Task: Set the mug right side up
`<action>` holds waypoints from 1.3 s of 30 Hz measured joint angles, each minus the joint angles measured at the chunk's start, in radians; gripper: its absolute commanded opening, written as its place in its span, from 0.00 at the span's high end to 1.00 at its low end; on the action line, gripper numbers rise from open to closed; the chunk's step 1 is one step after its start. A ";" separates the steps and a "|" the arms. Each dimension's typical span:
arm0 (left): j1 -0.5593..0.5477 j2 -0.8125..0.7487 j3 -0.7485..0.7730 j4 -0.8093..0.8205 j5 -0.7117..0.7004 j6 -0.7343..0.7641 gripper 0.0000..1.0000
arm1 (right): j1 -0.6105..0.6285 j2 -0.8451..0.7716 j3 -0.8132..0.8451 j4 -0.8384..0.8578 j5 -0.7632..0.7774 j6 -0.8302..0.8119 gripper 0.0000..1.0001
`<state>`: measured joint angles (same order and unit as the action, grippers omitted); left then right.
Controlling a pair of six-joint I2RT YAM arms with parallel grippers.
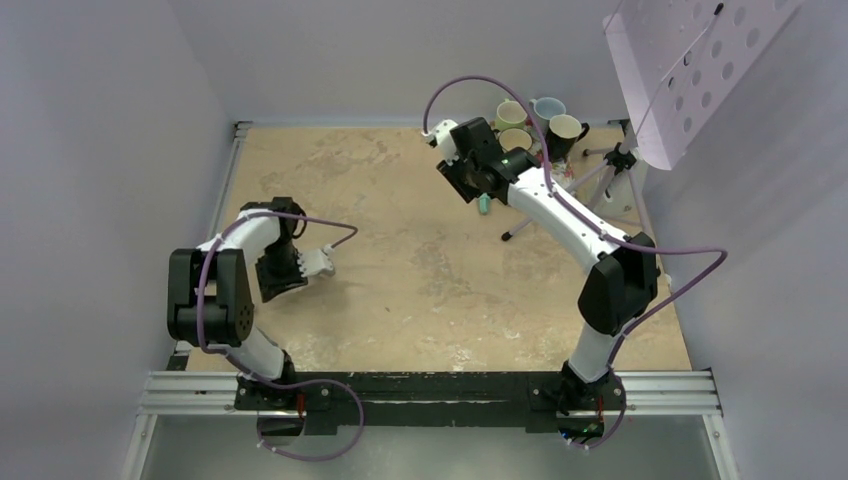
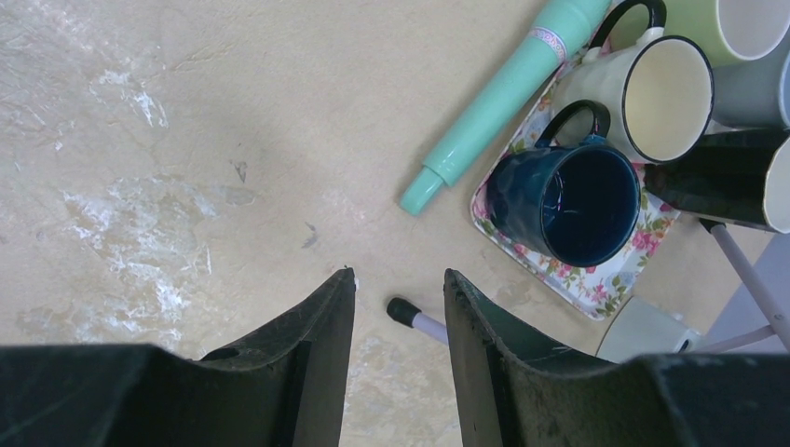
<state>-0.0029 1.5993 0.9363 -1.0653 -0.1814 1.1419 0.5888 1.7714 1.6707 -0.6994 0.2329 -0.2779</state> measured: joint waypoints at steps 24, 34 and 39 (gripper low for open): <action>0.219 -0.303 0.032 -0.376 0.130 -0.072 0.11 | 0.001 -0.030 -0.005 -0.097 -0.015 0.033 0.57; 0.219 -0.301 -0.081 -0.233 0.059 -0.067 0.10 | 0.008 -0.034 -0.021 -0.091 -0.018 0.054 0.57; 0.219 -0.301 -0.162 -0.177 0.032 -0.095 0.20 | 0.009 -0.051 -0.074 -0.087 -0.026 0.058 0.57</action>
<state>0.2157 1.2980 0.7742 -1.2419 -0.1493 1.0473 0.5976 1.7206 1.5970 -0.7864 0.2073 -0.2199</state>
